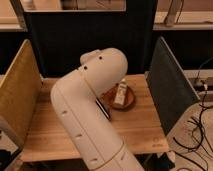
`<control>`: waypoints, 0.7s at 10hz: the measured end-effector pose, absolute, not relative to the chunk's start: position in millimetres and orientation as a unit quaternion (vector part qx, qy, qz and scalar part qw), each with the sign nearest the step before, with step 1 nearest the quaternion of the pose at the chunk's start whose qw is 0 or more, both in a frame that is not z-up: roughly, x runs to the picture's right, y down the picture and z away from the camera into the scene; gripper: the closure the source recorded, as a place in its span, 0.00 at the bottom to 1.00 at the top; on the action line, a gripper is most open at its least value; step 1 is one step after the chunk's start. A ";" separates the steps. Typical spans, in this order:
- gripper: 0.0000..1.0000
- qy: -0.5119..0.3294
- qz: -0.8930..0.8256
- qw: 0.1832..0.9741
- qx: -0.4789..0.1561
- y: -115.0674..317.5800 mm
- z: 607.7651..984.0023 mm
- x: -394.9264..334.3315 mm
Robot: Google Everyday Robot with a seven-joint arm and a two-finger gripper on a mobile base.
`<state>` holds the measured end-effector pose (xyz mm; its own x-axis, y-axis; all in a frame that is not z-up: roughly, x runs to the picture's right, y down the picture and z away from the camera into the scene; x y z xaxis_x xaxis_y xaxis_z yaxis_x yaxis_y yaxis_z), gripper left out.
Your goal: Push the ceramic bowl across the table
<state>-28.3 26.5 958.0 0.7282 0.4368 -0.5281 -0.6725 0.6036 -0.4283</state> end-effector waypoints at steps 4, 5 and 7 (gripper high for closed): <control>1.00 0.211 0.332 0.855 -0.338 43.4 978.6 -7.2; 1.00 0.219 0.348 0.850 -0.330 36.2 978.8 8.3; 1.00 0.226 0.381 0.842 -0.309 18.9 972.9 36.2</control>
